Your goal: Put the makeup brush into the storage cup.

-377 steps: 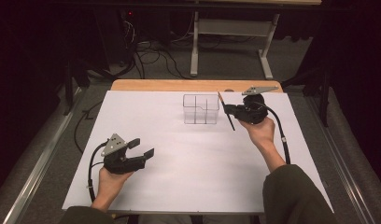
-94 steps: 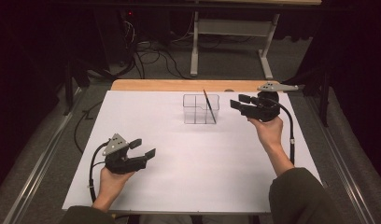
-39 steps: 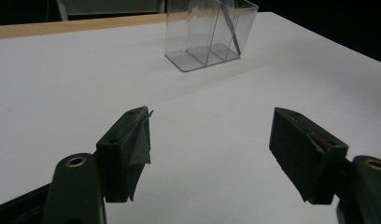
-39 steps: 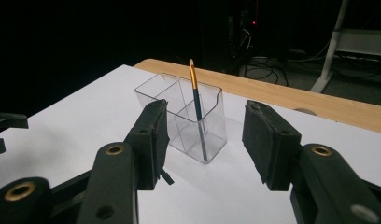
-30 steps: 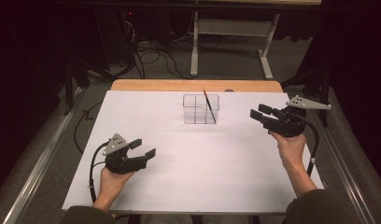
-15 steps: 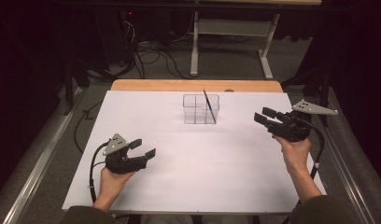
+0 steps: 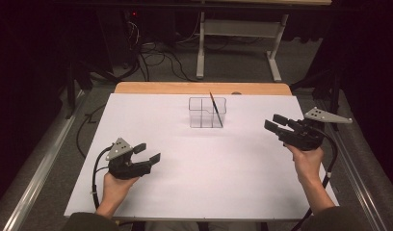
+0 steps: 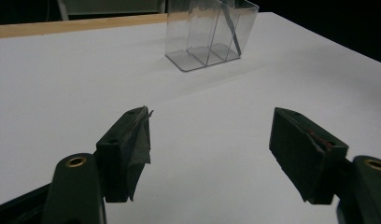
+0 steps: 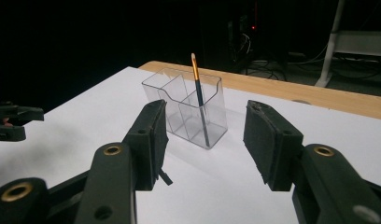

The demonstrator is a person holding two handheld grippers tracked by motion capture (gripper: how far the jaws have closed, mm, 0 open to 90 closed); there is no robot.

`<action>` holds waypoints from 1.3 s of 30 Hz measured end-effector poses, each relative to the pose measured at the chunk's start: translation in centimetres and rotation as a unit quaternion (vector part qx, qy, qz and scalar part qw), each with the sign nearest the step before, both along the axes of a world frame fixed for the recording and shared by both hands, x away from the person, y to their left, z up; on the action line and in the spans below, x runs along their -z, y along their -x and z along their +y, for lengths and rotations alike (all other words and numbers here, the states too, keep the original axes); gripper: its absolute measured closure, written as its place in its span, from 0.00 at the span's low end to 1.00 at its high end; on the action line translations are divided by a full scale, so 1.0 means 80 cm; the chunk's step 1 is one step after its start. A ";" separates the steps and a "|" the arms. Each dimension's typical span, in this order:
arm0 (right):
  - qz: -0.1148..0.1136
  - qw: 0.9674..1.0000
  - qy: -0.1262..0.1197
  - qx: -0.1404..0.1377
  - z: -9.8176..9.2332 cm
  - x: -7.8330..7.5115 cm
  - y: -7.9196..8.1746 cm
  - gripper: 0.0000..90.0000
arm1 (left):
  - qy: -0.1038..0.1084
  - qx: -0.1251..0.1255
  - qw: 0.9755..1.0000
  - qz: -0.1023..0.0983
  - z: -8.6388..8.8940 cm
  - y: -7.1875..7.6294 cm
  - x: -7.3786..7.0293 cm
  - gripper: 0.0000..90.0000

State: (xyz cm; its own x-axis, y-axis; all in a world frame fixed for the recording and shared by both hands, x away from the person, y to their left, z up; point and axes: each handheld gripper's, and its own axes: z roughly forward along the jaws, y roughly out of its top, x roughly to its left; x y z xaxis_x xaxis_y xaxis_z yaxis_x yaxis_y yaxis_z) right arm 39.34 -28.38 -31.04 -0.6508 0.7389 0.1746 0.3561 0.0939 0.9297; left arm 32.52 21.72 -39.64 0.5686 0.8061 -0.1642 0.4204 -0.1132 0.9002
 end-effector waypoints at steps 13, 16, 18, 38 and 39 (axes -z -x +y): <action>-0.003 1.000 -0.002 -0.002 -0.005 0.004 0.013 0.56 | 0.007 0.001 1.000 0.000 0.000 0.001 -0.001 0.33; -0.001 1.000 -0.004 -0.001 -0.007 0.005 0.016 0.56 | 0.007 0.000 1.000 0.000 0.001 0.001 -0.001 0.33; -0.001 1.000 -0.005 -0.002 -0.008 0.006 0.018 0.56 | 0.008 0.000 1.000 0.000 0.001 0.001 -0.001 0.33; 0.001 1.000 -0.012 -0.008 -0.010 0.016 0.034 0.56 | 0.008 0.001 1.000 0.001 0.000 0.001 0.000 0.33; 0.002 1.000 -0.013 -0.009 -0.010 0.016 0.035 0.56 | 0.008 0.001 1.000 0.001 0.000 0.001 0.000 0.33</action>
